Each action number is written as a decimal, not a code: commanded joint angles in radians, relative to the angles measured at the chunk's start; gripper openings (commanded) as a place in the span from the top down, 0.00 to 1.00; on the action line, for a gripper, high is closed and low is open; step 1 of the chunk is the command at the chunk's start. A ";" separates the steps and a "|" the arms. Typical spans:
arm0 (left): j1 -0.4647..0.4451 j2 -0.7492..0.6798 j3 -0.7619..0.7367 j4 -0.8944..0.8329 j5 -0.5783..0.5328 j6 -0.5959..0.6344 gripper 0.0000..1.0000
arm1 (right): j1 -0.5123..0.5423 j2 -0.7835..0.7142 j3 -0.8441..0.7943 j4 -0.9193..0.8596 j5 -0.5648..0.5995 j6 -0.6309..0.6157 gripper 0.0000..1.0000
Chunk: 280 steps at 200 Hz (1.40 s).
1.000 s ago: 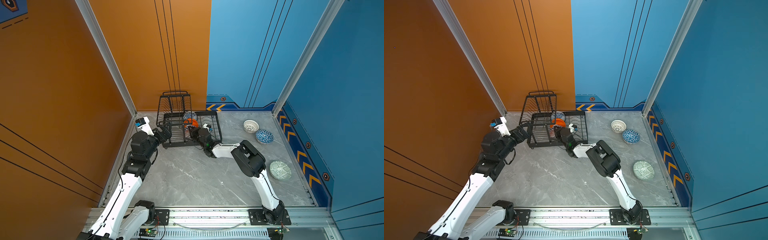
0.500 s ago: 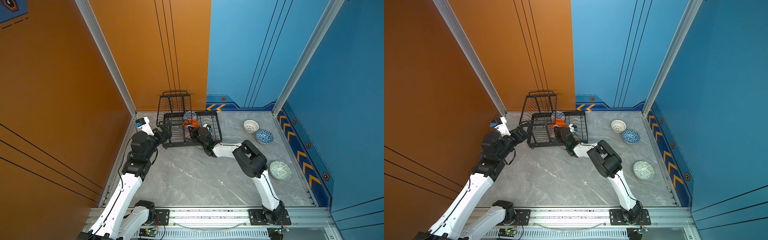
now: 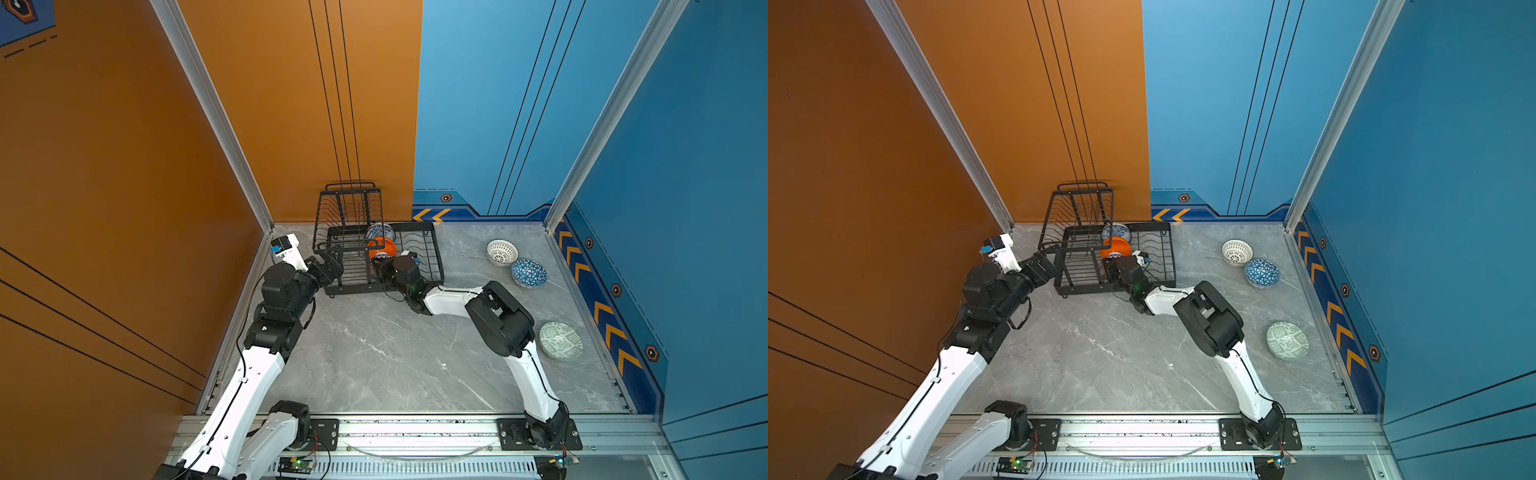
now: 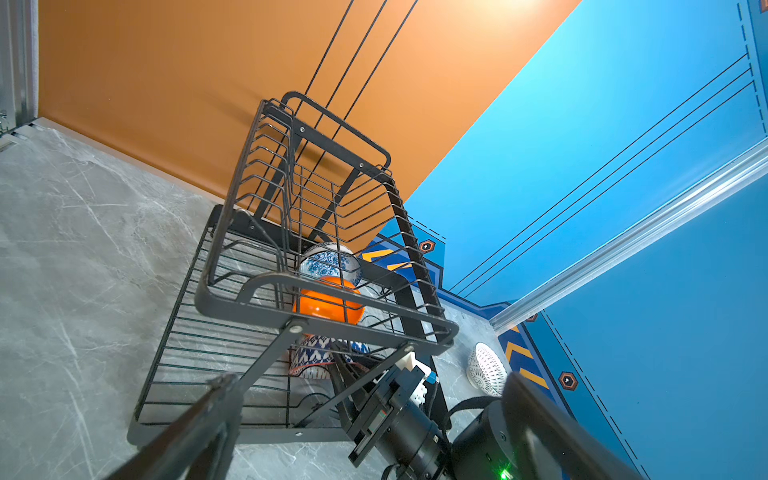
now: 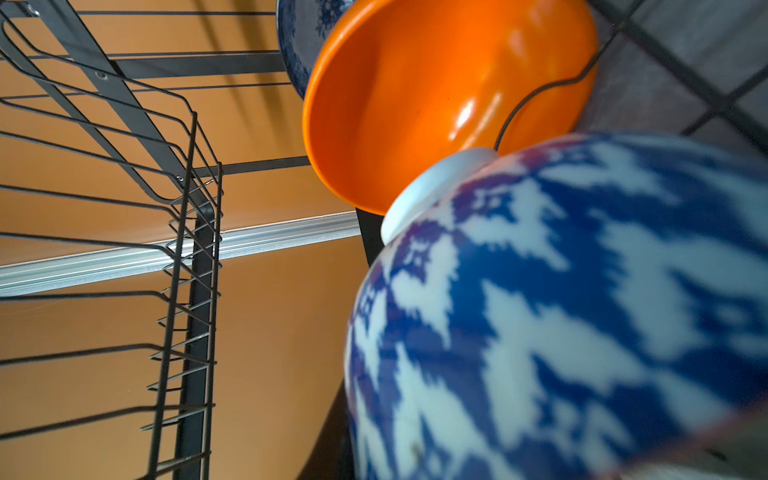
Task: Load the bowls into the dish rack
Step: 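Lower the ikat bowl into the rack slots against the orange bowl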
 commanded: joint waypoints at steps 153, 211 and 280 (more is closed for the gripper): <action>0.007 -0.001 -0.015 0.034 0.009 -0.001 0.02 | -0.038 -0.006 0.068 -0.168 -0.092 -0.065 0.72; 0.008 -0.001 -0.015 0.034 0.008 0.001 0.02 | -0.044 -0.018 0.064 -0.176 -0.103 -0.079 0.69; 0.009 -0.004 -0.017 0.034 0.008 0.001 0.02 | -0.044 -0.030 0.064 -0.174 -0.112 -0.093 0.63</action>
